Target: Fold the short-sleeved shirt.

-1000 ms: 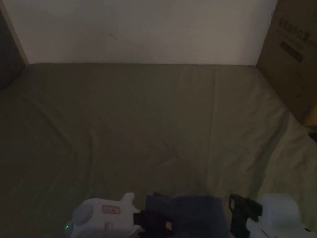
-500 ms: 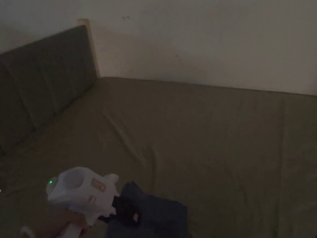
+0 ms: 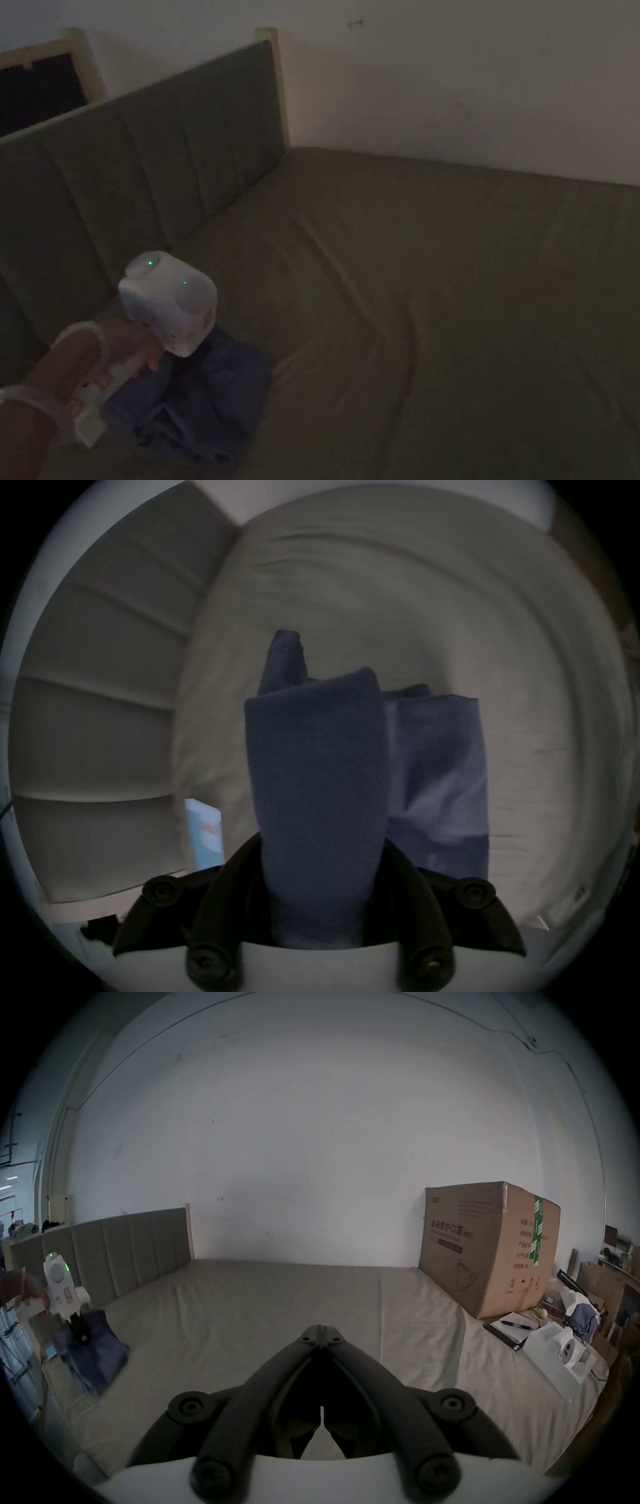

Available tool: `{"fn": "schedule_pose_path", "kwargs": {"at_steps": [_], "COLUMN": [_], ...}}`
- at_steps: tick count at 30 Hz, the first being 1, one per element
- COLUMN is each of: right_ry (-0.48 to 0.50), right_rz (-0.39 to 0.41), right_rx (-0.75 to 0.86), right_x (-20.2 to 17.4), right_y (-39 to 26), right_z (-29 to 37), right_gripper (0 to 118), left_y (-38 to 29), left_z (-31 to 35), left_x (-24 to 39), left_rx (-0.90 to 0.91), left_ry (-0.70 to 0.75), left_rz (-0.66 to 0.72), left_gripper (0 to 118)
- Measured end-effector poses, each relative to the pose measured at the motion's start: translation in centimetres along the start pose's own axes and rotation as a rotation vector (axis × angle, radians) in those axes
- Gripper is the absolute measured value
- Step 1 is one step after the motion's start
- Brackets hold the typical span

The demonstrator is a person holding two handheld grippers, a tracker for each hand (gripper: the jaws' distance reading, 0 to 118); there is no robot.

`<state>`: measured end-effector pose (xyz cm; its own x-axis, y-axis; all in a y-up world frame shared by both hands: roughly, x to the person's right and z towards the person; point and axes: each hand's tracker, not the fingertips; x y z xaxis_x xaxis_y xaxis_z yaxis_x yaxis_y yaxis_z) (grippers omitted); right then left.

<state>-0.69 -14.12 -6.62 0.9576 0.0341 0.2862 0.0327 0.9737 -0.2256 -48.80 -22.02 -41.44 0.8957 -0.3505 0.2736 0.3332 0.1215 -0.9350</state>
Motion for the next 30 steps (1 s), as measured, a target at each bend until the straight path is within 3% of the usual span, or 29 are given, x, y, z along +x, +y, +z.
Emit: {"fn": "schedule_pose_path", "kwargs": {"at_steps": [2,3,6,7,9,13,15,16,18,19,24,27,30], "right_ry": [0.012,0.018,0.022,0.026,0.034,0.037,0.041,0.046,0.055,0.06,0.086,0.08,0.076], "right_rz": [-0.006,-0.003,0.013,0.014,0.007,-0.012,-0.014,-0.013,-0.015,-0.017,-0.024,-0.014,-0.069], "right_rx": [-0.027,-0.046,-0.065,-0.068,-0.085,-0.095,-0.092,-0.09,-0.093,-0.096,-0.104,-0.099,-0.096], "right_x": [0.2,0.2,0.5,0.6,0.7,1.0,1.2,1.3,1.4,1.5,3.0,4.6,6.6], "right_y": [-0.2,-0.3,-0.4,-0.4,-0.4,-0.3,0.0,0.1,0.4,0.6,1.5,2.1,2.9], "right_z": [-0.3,-0.5,-0.6,-0.7,-0.9,-0.8,-0.5,-0.5,-0.3,-0.2,2.4,2.9,3.5], "right_gripper": [0,0,0,0,0,0,0,0,0,0,0,0,0], "left_y": [-0.6,-1.2,-2.8,-3.2,-4.2,-6.5,-8.0,-8.6,-10.4,-11.1,-15.0,-17.2,-18.7], "left_z": [-1.1,-1.5,-1.1,-0.5,1.0,5.0,7.5,8.7,11.7,12.9,19.4,23.5,26.0], "left_x": [-1.3,-1.5,-2.1,-2.6,-3.8,-2.9,-0.6,0.5,4.0,5.5,13.4,18.1,22.1], "left_rx": [0.052,0.058,0.164,0.226,0.297,0.316,0.371,0.391,0.487,0.51,0.718,0.852,0.971], "left_ry": [-0.067,-0.101,-0.003,0.004,-0.053,-0.214,-0.275,-0.268,-0.221,-0.198,-0.24,-0.19,-0.206], "left_rz": [0.078,0.091,0.152,0.212,0.368,0.467,0.418,0.393,0.362,0.368,0.331,0.34,0.36], "left_gripper": [51,75,100,106,106,105,98,72,10,0,0,0,0]}}
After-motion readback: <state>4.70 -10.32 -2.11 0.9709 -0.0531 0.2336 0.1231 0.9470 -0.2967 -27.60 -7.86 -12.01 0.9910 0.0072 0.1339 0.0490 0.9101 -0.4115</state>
